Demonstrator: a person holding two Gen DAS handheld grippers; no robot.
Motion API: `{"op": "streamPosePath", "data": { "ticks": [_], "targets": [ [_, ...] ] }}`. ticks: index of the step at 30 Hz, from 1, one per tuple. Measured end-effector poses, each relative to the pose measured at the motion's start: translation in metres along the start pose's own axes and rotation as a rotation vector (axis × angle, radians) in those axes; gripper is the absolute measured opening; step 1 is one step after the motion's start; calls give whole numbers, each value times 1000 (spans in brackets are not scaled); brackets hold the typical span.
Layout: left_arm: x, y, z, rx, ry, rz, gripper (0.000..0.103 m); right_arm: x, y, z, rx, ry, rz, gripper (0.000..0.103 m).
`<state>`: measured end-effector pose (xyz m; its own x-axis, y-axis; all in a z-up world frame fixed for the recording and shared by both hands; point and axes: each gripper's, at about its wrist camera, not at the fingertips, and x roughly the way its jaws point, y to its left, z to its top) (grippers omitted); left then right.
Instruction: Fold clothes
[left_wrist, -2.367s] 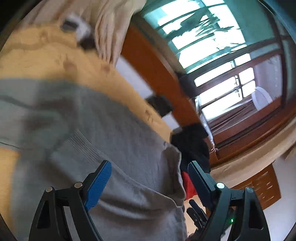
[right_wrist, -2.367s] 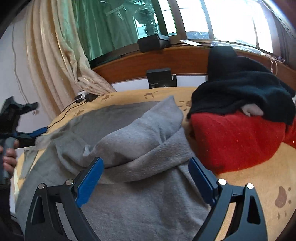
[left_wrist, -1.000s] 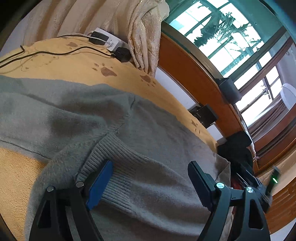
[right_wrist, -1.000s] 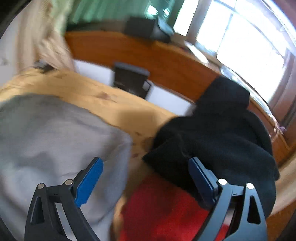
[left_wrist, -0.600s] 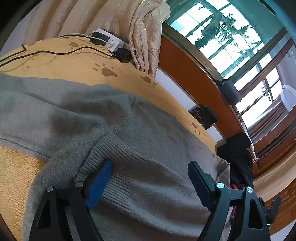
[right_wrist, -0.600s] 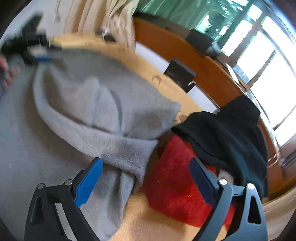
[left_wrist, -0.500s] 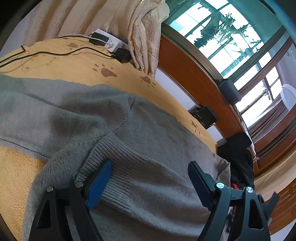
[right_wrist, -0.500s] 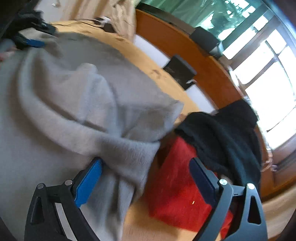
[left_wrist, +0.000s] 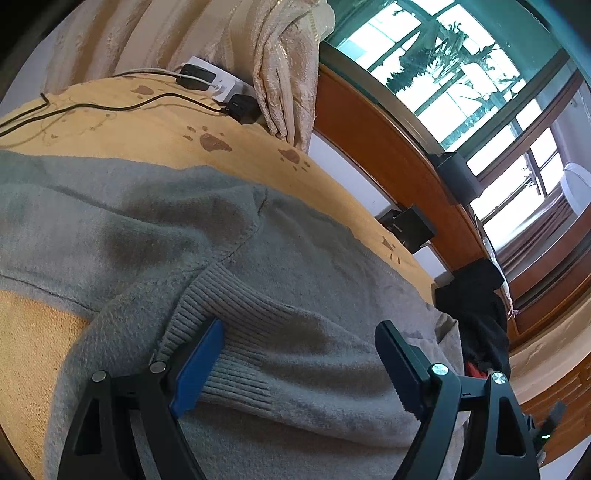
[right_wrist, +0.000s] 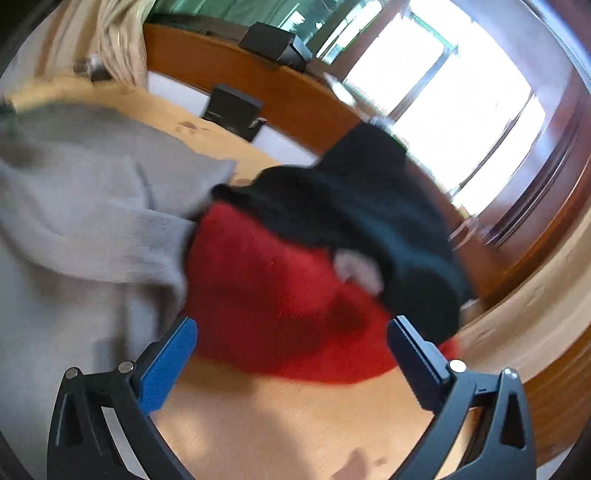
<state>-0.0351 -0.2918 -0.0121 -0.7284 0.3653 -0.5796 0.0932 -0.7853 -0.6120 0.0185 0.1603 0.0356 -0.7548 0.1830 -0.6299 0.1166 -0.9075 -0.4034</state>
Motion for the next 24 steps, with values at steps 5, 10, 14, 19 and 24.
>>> {"op": "streamPosePath", "data": {
  "ticks": [5, 10, 14, 19, 24],
  "targets": [
    [0, -1, -1, -1, -4, 2, 86, -23, -39, 41, 237, -134, 348, 101],
    [0, 1, -1, -2, -3, -7, 86, 21, 3, 96, 109, -70, 489, 80],
    [0, 1, -1, -6, -2, -14, 86, 88, 47, 100, -36, 130, 454, 52],
    [-1, 2, -1, -15, -2, -21, 86, 101, 40, 90, 42, 145, 468, 54],
    [-1, 2, -1, -16, -7, -23, 86, 107, 20, 94, 183, 151, 576, 55]
  ]
}}
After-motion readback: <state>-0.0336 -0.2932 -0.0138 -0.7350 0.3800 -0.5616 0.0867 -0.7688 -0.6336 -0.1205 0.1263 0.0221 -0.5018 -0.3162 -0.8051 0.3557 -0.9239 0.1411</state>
